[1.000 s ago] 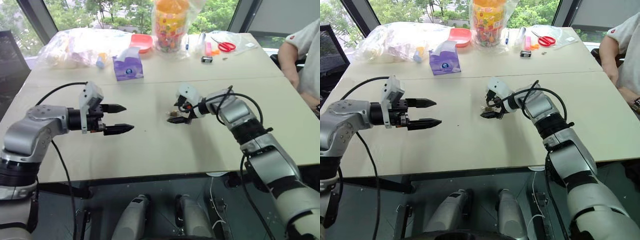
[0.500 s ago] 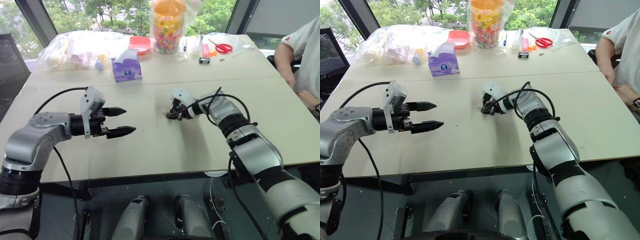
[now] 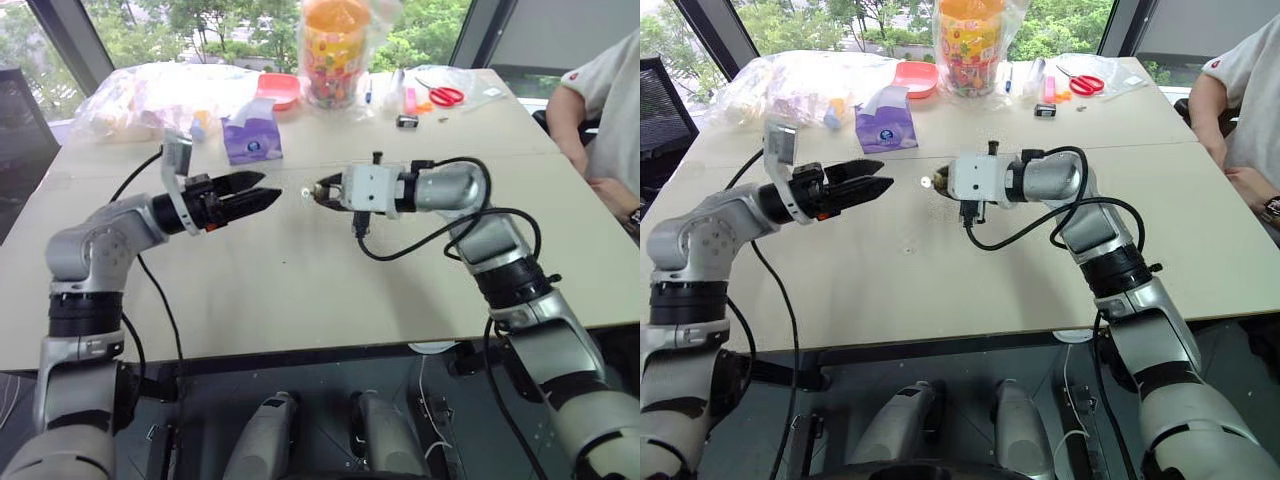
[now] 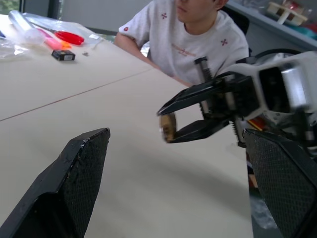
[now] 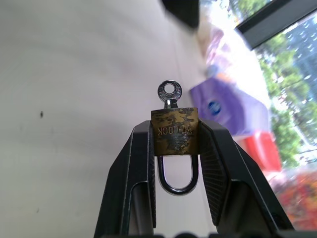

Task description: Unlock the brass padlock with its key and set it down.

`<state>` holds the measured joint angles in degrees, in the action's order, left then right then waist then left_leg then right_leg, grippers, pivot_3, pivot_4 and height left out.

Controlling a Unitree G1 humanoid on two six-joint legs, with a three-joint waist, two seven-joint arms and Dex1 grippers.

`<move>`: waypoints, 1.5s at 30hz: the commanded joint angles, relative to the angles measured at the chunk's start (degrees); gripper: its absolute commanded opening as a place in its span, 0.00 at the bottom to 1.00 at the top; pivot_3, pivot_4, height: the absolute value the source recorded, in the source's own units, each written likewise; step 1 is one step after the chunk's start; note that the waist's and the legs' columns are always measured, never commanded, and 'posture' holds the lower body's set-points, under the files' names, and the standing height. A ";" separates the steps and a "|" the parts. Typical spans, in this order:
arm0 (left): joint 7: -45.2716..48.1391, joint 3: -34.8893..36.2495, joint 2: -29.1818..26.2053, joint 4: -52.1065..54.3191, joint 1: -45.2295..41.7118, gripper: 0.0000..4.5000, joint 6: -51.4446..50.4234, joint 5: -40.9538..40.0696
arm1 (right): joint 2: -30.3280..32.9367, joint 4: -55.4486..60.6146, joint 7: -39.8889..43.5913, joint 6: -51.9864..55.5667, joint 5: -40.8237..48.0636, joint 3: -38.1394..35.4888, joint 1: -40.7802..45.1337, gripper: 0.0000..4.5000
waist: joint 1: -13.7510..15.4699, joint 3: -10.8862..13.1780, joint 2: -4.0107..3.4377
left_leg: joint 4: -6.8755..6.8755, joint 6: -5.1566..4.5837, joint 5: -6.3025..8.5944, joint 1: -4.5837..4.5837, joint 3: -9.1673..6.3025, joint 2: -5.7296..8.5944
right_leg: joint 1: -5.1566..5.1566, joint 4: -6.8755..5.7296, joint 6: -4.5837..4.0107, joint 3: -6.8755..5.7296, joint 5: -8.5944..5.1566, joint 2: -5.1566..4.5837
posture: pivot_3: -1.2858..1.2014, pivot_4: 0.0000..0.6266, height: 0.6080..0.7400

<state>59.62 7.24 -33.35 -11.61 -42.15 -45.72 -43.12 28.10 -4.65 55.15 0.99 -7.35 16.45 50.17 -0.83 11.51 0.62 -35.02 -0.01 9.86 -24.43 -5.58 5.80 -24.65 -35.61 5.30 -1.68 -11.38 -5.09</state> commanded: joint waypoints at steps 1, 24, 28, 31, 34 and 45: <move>3.77 -1.57 0.81 -2.93 -3.87 0.88 1.48 1.12 | 0.02 4.75 -1.92 2.76 0.15 -1.55 -0.31 0.15 | 0.15 0.00 0.00 | -0.03 0.00 0.00 0.00 0.01 0.00 | 0.01 0.01 -0.01 0.00 0.00 -0.01 | 0.52 0.24 1.00; 8.76 -3.89 4.81 -10.83 -9.20 0.10 6.45 8.47 | -0.75 9.85 -4.27 7.17 -0.81 -0.17 -1.79 0.15 | 0.06 0.00 0.01 | 0.01 -0.04 0.00 -0.03 0.06 0.00 | 0.00 0.08 -0.01 0.01 0.00 -0.06 | 0.52 0.24 1.00; 8.63 -3.94 5.31 -9.97 -8.92 0.05 6.53 8.81 | -0.95 10.09 -4.15 7.24 -0.66 0.09 -1.87 0.15 | 0.04 0.00 0.01 | 0.01 -0.04 0.00 -0.03 0.06 0.00 | 0.00 0.08 -0.01 0.01 0.01 -0.06 | 0.52 0.24 1.00; 8.40 -4.03 5.39 -9.58 -8.95 0.05 6.83 9.15 | -1.08 9.93 -4.15 7.25 -0.65 0.28 -1.72 0.15 | 0.05 0.00 0.01 | 0.01 -0.04 0.00 -0.03 0.06 0.00 | 0.00 0.08 -0.01 0.01 0.01 -0.06 | 0.52 0.24 1.00; 8.30 -4.54 5.16 -8.86 -8.95 0.05 7.41 9.76 | -1.22 9.64 -4.12 7.15 -0.65 0.45 -1.63 0.15 | 0.04 0.00 0.01 | 0.01 -0.04 0.00 -0.03 0.06 0.00 | 0.00 0.08 -0.01 0.01 0.01 -0.06 | 0.52 0.24 1.00; 12.40 -12.00 0.96 -4.33 -5.70 0.05 22.06 21.06 | -1.10 8.86 -3.97 7.23 -0.60 0.51 -1.52 0.15 | 0.06 0.00 0.01 | 0.04 -0.03 0.00 -0.03 0.06 -0.01 | -0.01 0.11 -0.04 0.01 -0.01 -0.07 | 0.52 0.24 1.00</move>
<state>70.91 -3.01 -31.56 -17.46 -48.46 -26.55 -24.45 27.40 2.32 51.97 9.13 -8.74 18.34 47.32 -0.77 11.52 0.63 -34.98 -0.03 9.87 -24.46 -5.52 5.79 -24.67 -35.49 5.19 -1.66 -11.42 -5.17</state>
